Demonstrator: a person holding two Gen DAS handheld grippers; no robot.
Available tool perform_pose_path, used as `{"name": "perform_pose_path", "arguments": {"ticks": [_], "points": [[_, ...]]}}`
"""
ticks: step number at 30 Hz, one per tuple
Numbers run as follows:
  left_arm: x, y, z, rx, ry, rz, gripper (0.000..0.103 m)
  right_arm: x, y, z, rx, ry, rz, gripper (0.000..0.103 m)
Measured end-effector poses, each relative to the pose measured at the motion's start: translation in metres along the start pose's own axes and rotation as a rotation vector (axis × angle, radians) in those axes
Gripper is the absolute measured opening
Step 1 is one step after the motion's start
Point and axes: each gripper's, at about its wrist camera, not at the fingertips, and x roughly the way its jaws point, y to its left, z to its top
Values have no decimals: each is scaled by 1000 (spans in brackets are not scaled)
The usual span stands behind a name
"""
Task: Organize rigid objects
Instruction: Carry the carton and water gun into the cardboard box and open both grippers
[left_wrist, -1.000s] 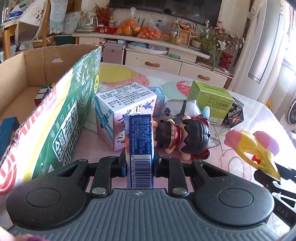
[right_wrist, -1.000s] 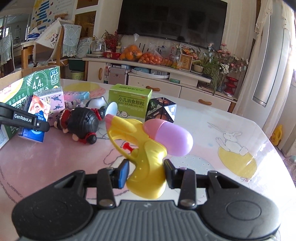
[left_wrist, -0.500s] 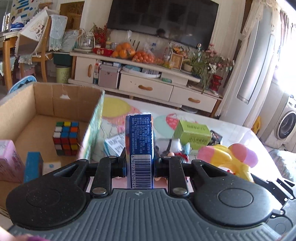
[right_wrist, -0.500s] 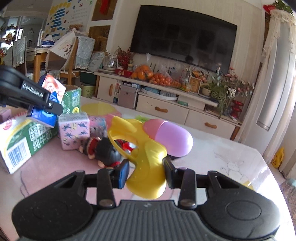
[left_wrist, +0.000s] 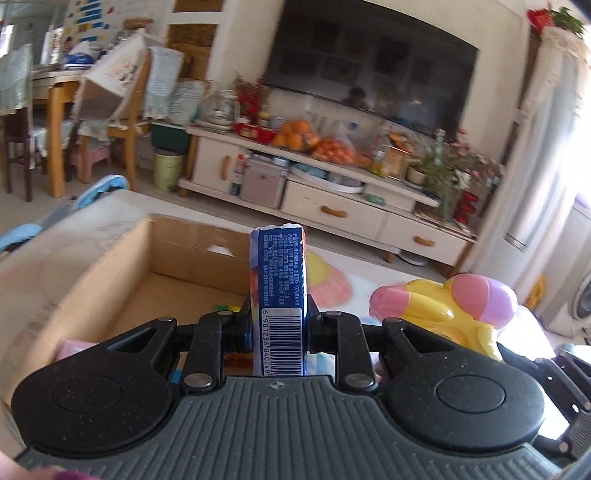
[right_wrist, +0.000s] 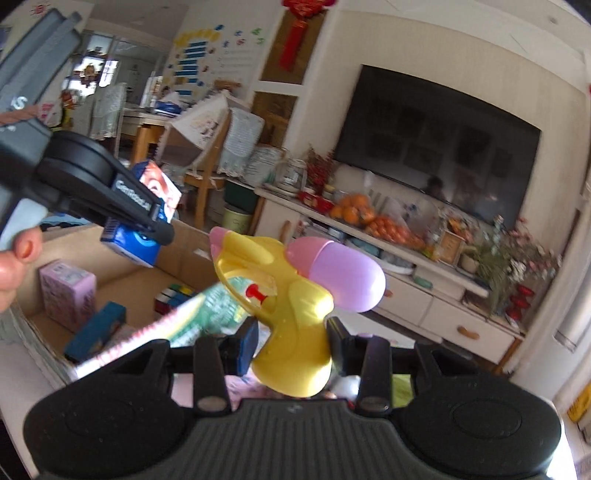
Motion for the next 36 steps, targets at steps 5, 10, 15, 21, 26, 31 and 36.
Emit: {"name": "perform_pose_path", "arguments": {"ticks": [5,10,15,21,26,31,36], "points": [[7,23,13,-65,-5,64,27,21,24,20,-27,-8,85,39],[18,39,24,-113,12,104,27,41,45,30,-91,18,150,39],[25,46,27,-132,25,137,27,58,63,32,-148,63,196,39],[25,43,25,-138,41,153,27,76,77,34,-190,106,214,39],[29,40,23,-138,63,154,28,86,85,34,-209,132,240,39],[33,39,20,-130,97,164,35,88,95,28,-254,141,253,49],[29,36,20,-115,87,173,97,70,91,25,-256,81,219,75]]}}
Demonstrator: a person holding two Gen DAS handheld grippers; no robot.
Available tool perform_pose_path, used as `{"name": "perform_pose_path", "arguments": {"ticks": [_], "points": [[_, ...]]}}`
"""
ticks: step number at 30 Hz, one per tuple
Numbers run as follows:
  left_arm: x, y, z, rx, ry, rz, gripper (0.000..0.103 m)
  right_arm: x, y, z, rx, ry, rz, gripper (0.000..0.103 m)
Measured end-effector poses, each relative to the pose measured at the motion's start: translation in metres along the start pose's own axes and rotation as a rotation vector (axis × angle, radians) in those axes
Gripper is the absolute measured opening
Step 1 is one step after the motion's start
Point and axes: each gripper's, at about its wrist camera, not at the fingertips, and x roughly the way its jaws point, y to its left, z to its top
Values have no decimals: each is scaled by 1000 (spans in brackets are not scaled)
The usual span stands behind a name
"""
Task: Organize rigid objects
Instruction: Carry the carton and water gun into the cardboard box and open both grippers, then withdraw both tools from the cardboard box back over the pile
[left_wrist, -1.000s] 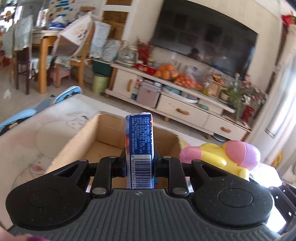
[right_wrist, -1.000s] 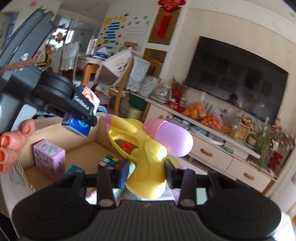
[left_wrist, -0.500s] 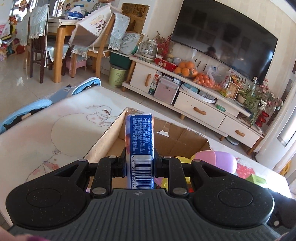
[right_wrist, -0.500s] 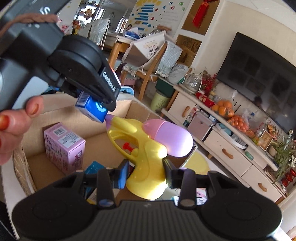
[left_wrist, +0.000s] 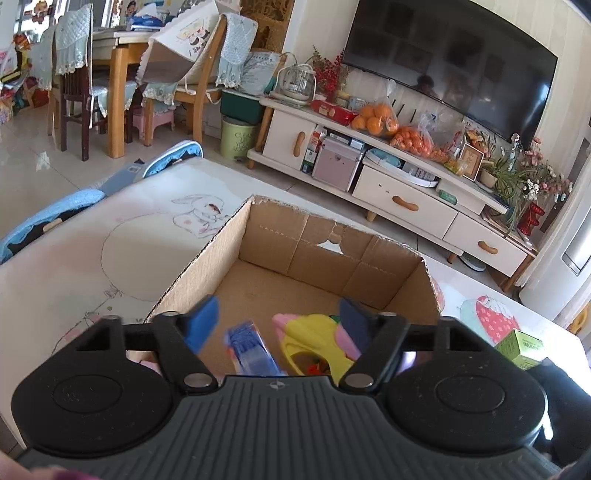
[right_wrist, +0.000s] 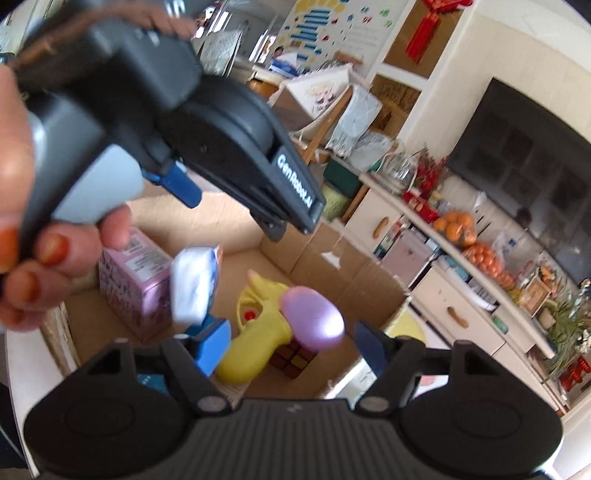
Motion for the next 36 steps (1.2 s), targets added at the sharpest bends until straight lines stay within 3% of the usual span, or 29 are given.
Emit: {"name": "perform_pose_path", "arguments": {"ticks": [2,7,11,17,26,36], "points": [[-1,0,-1,-1,3,-6,103,-9,-1,-2,8,-22,-26,80],[-1,-1,-4,-10,18,-26,103,-31,-5,-14,70,-59,-85,84],[-2,-1,-5,-17,30,-47,103,-48,-7,-27,124,-84,-140,97],[-5,-2,-4,-19,32,-65,103,-71,-15,-49,208,-101,-232,102],[-8,-4,-7,-17,43,-134,103,-82,-35,-80,327,-74,-305,102],[-4,-7,-10,43,50,-143,103,-73,-49,-108,416,-18,-320,102]]}}
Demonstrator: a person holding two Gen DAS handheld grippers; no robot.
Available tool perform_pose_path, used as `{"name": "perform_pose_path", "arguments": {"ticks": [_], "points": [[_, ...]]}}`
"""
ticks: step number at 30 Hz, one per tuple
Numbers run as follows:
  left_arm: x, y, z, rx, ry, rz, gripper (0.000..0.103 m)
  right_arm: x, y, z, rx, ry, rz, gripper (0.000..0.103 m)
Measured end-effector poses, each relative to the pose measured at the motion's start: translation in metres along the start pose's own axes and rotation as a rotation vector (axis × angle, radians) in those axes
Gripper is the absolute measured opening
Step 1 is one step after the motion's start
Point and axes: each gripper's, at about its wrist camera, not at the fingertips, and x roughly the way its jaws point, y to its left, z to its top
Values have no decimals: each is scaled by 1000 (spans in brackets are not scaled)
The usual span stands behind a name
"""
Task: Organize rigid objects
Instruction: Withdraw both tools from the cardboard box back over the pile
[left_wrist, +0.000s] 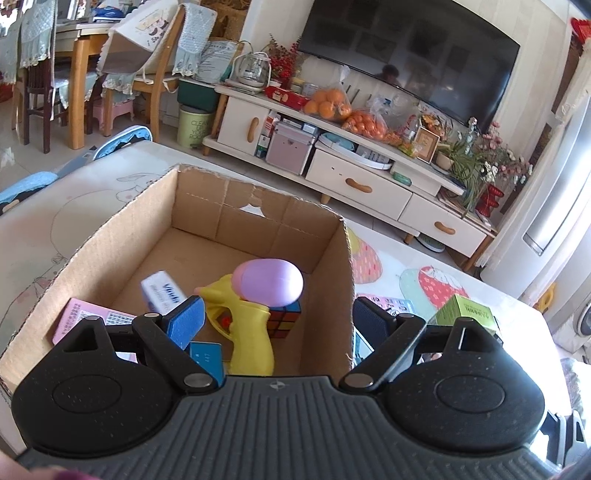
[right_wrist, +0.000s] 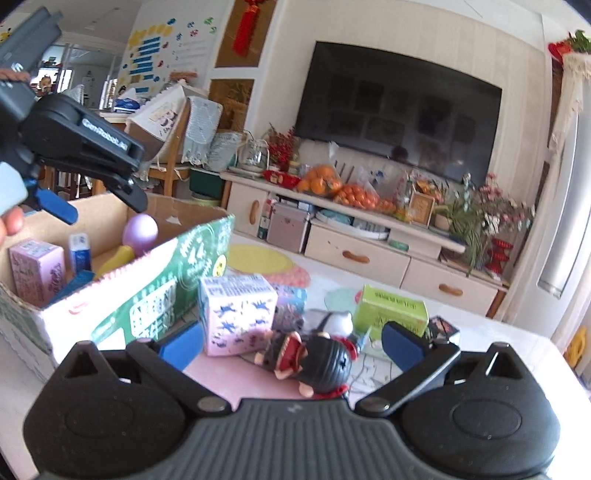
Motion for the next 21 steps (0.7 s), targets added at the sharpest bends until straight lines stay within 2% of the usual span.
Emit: {"name": "perform_pose_path", "arguments": {"ticks": [10,21], "points": [[0,-4,-7,73,-5,-11,103,42,-18,-20,134,81,5,102],[3,-10,-10,169,-22,-44,103,87,-36,-19,280,153,38,102]]}}
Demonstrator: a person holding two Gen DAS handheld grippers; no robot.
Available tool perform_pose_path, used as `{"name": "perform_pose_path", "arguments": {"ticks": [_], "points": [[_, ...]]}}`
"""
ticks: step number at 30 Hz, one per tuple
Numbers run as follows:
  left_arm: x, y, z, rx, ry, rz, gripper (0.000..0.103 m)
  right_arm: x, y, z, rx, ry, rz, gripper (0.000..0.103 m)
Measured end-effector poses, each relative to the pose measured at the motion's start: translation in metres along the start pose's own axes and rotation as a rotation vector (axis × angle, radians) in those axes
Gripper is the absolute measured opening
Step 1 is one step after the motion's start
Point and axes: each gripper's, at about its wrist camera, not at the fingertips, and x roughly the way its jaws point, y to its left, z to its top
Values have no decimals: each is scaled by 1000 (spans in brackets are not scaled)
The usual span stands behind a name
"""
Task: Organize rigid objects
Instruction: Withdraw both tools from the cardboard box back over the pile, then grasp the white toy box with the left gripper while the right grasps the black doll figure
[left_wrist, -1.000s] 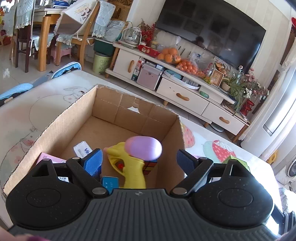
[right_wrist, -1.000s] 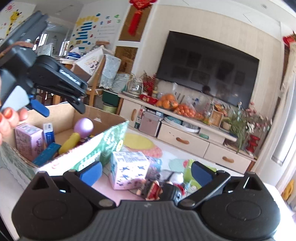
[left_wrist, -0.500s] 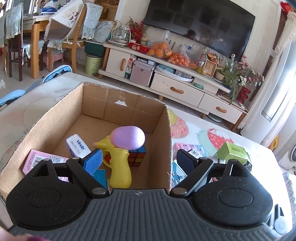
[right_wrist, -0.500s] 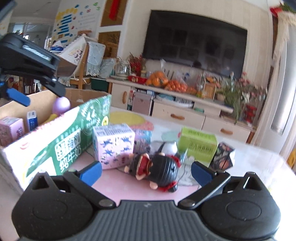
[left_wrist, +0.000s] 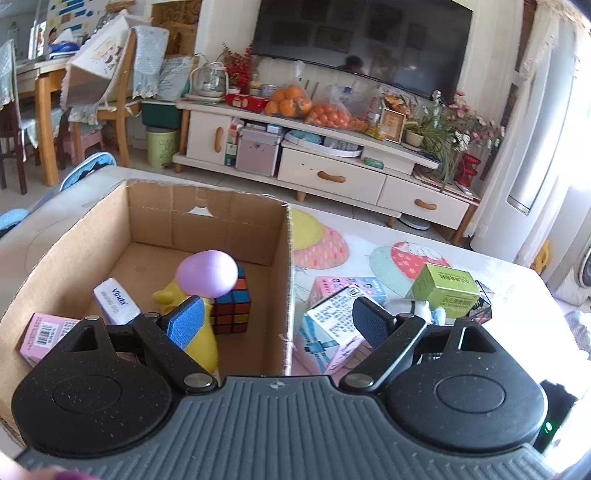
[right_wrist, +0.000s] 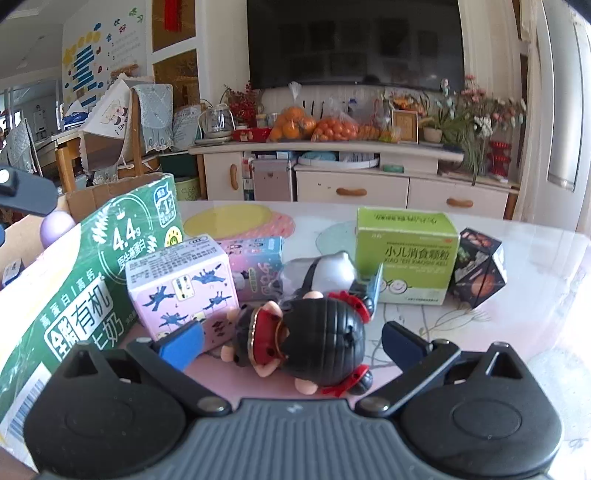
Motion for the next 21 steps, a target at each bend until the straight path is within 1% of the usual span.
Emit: {"name": "perform_pose_path", "arguments": {"ticks": [4,8,11,13,14,15,21], "points": [[2,0,-1,32,-4,-2,103,9,-2,0,-4,32,2,102],[5,1,-1,59,-12,0,103,12,-7,-1,7,44,31,101],[7,0,-2,71,-13,1,103,13,-11,-2,3,46,33,96],[8,-1,-2,78,-14,-2,103,12,-14,-2,10,46,54,93],[8,-1,-2,83,-16,-4,103,12,-15,-2,12,46,65,91],[8,-2,-3,87,-18,-5,103,11,-17,-1,10,44,62,85],[8,-5,-5,114,-25,-13,103,6,-25,-1,-6,52,83,85]]}}
